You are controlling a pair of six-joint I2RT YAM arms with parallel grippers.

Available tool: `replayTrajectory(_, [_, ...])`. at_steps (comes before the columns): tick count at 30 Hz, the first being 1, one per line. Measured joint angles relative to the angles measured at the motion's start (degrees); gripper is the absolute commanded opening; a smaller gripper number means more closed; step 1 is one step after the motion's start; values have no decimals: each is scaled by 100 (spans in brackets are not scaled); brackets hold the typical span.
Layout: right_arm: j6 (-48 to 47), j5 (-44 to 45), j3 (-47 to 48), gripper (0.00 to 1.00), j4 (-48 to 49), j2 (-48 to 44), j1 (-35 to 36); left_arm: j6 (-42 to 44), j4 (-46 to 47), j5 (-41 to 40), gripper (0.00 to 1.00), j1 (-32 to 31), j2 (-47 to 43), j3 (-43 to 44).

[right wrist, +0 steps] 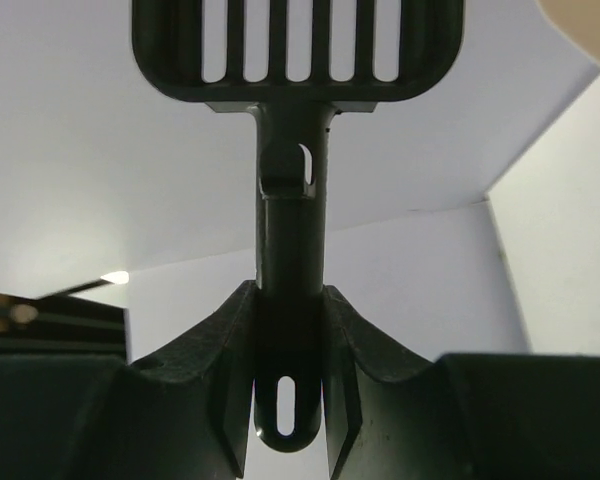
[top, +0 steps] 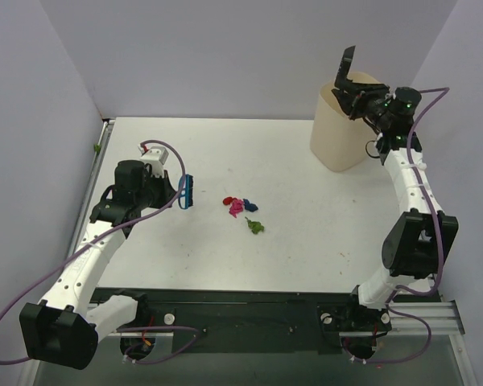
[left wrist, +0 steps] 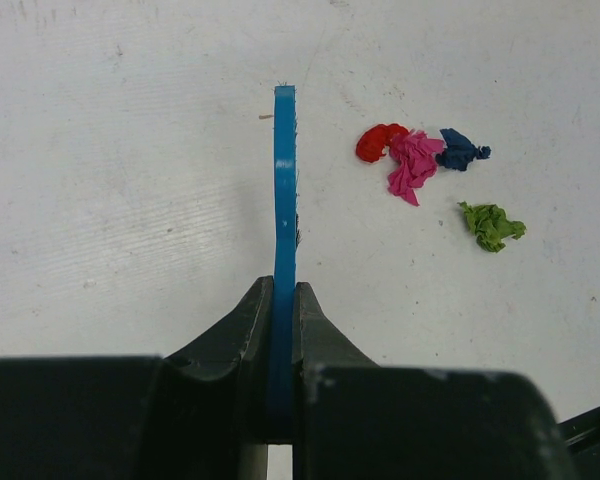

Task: Sweep away the paper scraps from the table

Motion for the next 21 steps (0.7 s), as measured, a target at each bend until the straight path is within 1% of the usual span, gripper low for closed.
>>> replayTrajectory(3, [-953,-66,656,0,-1185,0,52,0,0,4,0,0,2,0])
replayTrajectory(8, [-2780,-114,2063,0,-3226,0,284,0,2,35,0,2,2,0])
replayTrajectory(12, [-4339,-127,2970,0,-4669,-2,704,0,2,42,0,2,2,0])
replayTrajectory(15, [-5532,205,3427,0,-5901,4,1222,0,2,68,0,0,13,0])
replayTrajectory(17, [-6363,732,3532,0,-6736,-15,1801,2,7,107,0,0,28,0])
replayTrajectory(18, [-6627,966,3493,0,-6981,-26,2050,2,20,140,0,0,44,0])
replayTrajectory(21, [-7438,1878,2684,0,-7536,-313,2951,24,55,195,0,0,212,7])
